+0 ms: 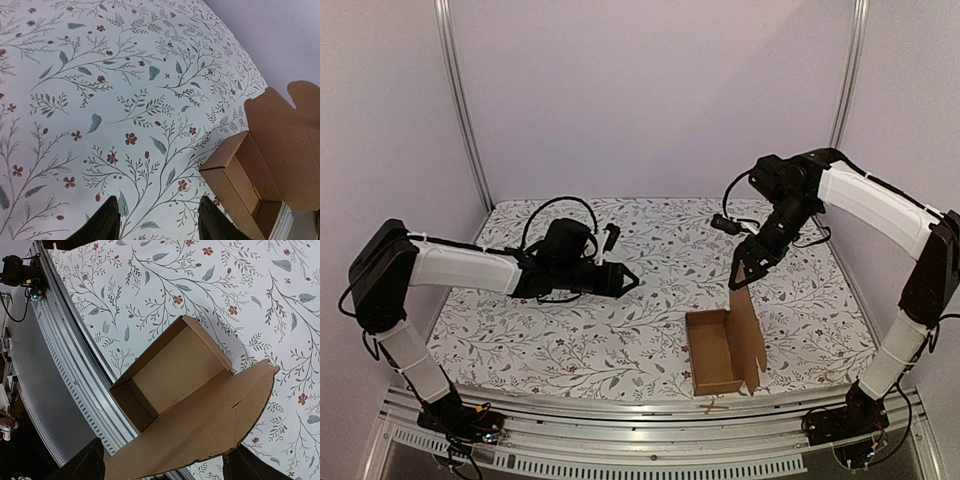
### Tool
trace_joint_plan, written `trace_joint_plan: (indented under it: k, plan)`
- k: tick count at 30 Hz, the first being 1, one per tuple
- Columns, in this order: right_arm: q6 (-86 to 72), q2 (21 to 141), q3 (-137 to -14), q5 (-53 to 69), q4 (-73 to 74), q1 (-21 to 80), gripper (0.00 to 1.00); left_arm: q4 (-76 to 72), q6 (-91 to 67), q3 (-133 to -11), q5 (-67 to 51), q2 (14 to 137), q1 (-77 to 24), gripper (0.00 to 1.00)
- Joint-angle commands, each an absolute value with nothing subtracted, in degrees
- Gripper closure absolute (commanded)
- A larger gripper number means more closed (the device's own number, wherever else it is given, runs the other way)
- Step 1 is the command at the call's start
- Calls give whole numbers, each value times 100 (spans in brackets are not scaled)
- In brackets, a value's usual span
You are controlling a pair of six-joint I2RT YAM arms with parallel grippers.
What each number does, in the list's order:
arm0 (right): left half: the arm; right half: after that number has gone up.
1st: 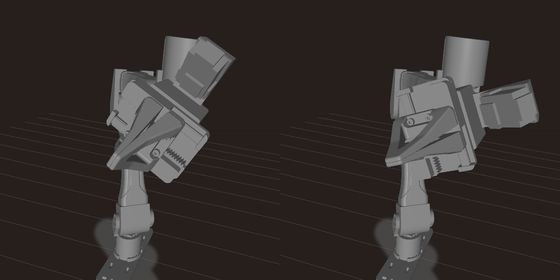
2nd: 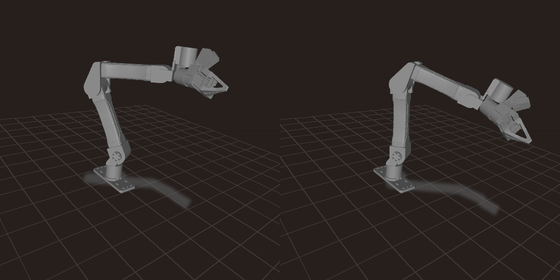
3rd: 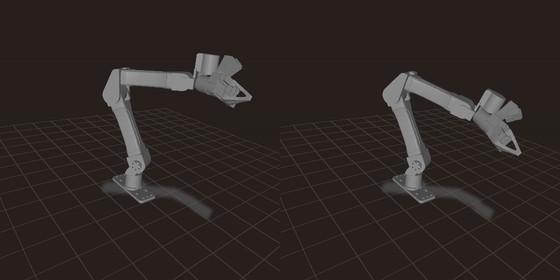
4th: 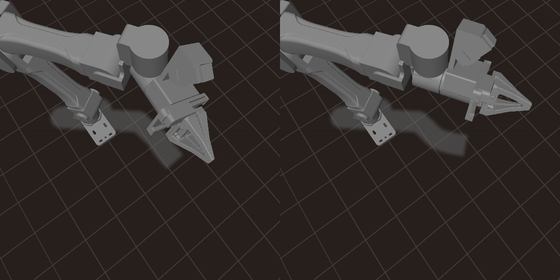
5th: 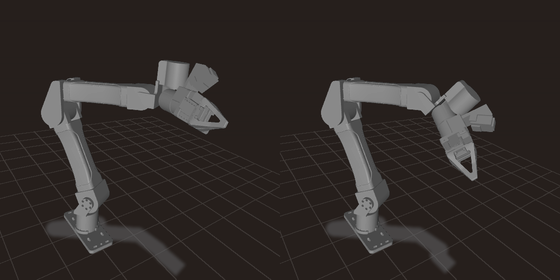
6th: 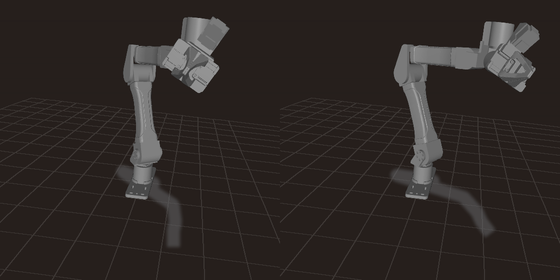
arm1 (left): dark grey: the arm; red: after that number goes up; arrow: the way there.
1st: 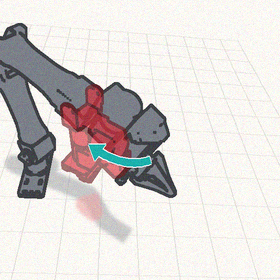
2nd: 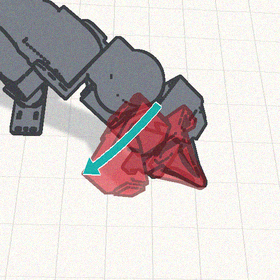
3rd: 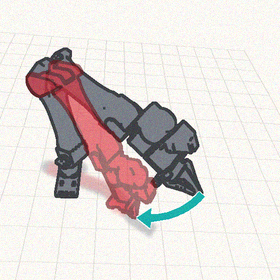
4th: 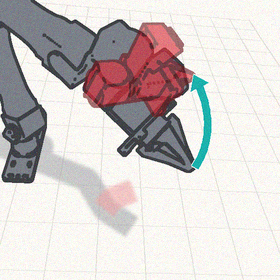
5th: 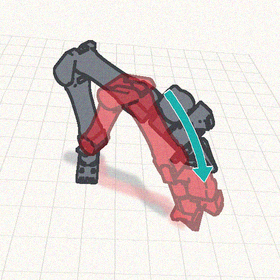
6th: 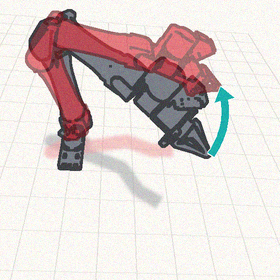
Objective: Fold the paper box
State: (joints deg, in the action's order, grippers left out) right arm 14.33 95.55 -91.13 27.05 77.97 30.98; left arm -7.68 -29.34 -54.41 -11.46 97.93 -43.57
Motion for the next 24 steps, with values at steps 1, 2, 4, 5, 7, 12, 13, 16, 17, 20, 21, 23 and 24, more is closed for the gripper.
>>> trace_joint_plan:
  k: [1,2,4,5,7,12,13,16,17,20,21,23,24]
  plan:
    - [1646,10578,-10434,3076,8487,3614,22,-882,-2727,-4828,-740,9012,-4386,46]
    - [1743,10911,-10860,3088,8589,3743,23,-1020,-2658,-4648,-673,8819,-4386,45]
    - [1938,11585,-11682,3179,8832,3962,23,-1281,-2497,-4272,-521,8437,-4386,44]
    - [2020,11902,-12082,3223,8957,4054,24,-1361,-2417,-4106,-499,8251,-4386,42]
    - [2126,12409,-12703,3288,9183,4153,25,-1417,-2231,-3892,-560,7922,-4386,40]
    - [2464,12289,-12969,2521,8919,4106,25,-1549,-1801,-3676,-885,7600,-4394,39]
    - [2495,12142,-12874,2402,8788,4072,25,-1619,-1726,-3652,-980,7627,-4394,39]
    - [2581,11467,-12359,2215,8361,3937,24,-1786,-1480,-3751,-1167,7917,-4395,38]
    - [2596,11298,-12139,2147,8243,3900,24,-1866,-1385,-3819,-1210,8067,-4395,38]
    - [2639,10696,-11339,1820,7879,3888,24,-2216,-1108,-4075,-1386,8604,-4395,38]
    - [2637,10526,-11108,1788,7835,3885,23,-2320,-1016,-4189,-1452,8851,-4395,38]
    - [2579,10400,-10689,1701,7818,3886,24,-2543,-864,-4431,-1597,9231,-4386,37]
    - [2515,10378,-10584,1653,7829,3885,25,-2594,-814,-4565,-1721,9404,-4385,37]
